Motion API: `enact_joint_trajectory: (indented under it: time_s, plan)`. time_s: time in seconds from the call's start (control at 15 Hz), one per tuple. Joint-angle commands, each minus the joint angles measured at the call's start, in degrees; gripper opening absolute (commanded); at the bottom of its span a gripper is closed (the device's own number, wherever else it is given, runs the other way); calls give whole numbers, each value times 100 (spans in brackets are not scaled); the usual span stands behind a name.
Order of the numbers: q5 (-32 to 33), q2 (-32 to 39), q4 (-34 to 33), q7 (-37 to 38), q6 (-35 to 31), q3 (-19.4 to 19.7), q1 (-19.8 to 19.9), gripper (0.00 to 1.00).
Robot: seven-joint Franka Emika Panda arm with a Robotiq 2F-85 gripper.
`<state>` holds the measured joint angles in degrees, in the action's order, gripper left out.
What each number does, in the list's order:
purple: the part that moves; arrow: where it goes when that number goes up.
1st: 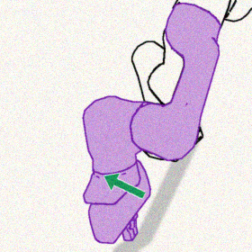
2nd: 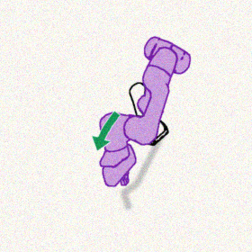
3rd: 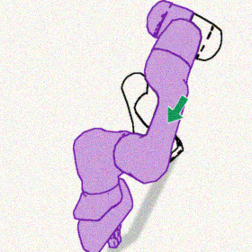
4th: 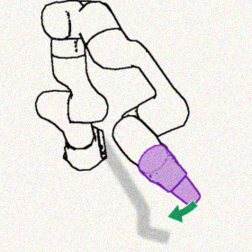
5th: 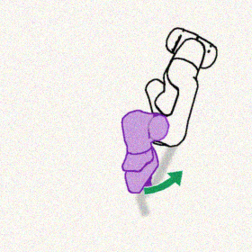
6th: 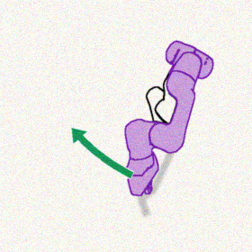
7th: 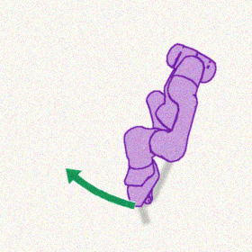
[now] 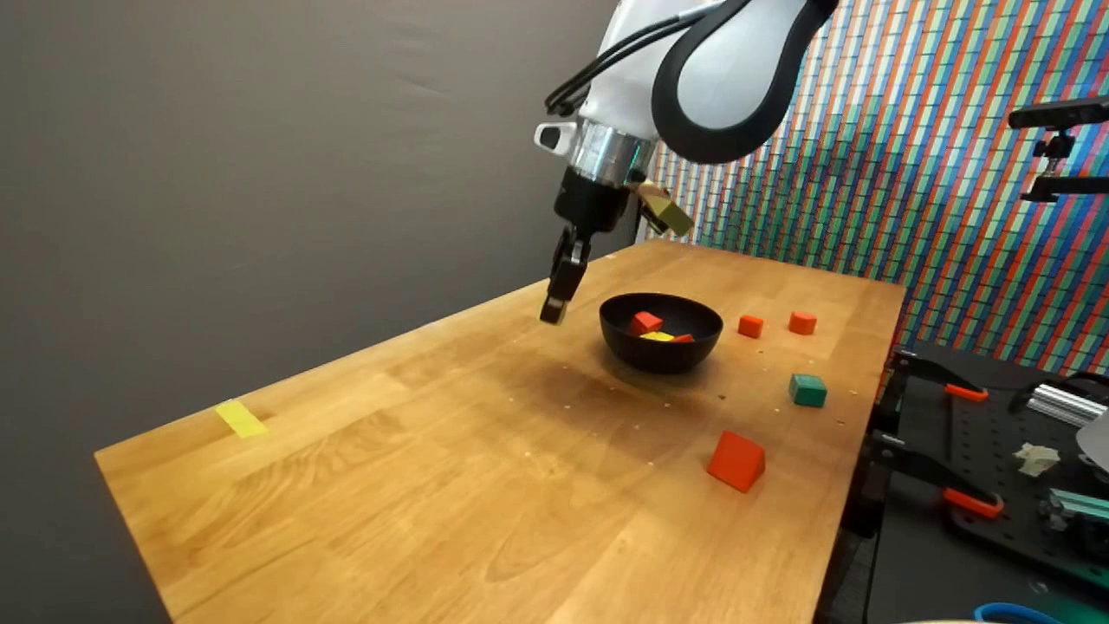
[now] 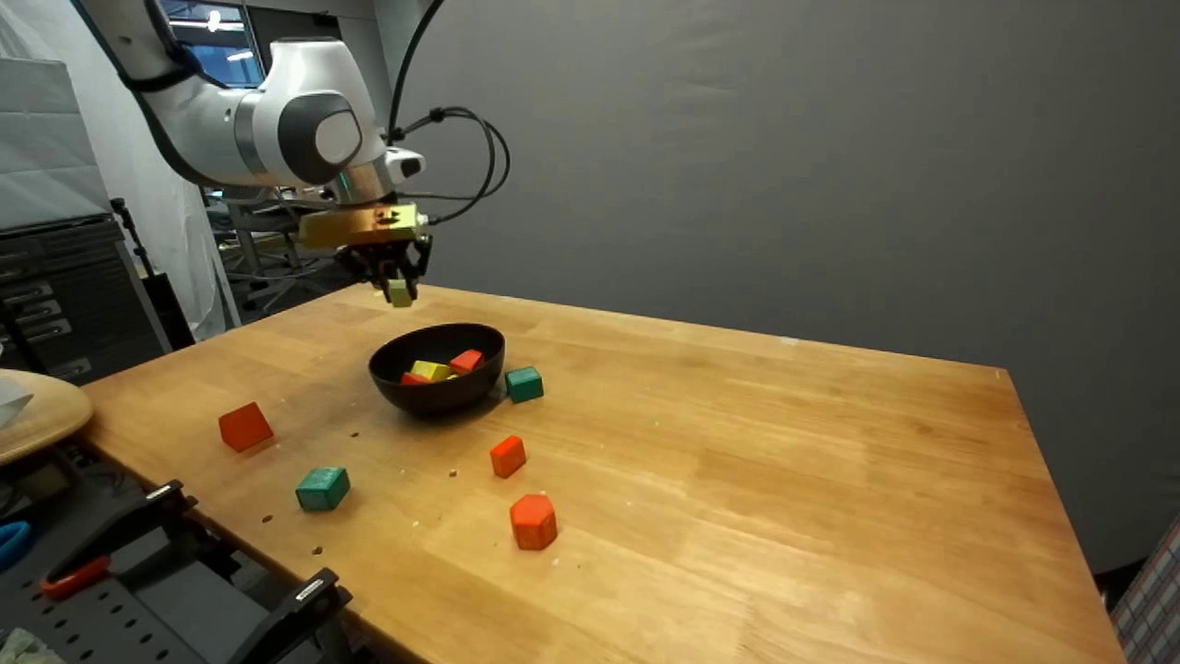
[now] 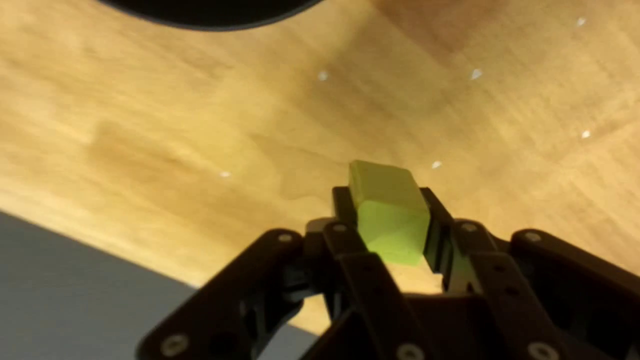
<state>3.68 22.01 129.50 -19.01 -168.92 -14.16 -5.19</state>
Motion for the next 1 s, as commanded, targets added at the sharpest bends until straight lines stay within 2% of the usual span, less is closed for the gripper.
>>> enact_joint_trajectory:
  time_s: [0.0,0.13,0.33,0.4,0.6,0.8,0.87,0.93]
  plan:
    - [472,-1241,625,684,159,856,-103,16]
    - [924,-1469,722,1197,308,1410,-188,16]
    - [1305,-1636,874,1634,592,1692,-100,16]
    - [1339,-1657,917,1703,675,1640,-10,16]
    - [1226,-1712,1069,1776,825,1533,-9,16]
    - [1393,-1674,1166,2063,1006,1550,-42,17]
    - [1393,-1635,1188,2156,1046,1561,-35,42]
    - [1383,-1611,1195,2219,1097,1578,-12,60]
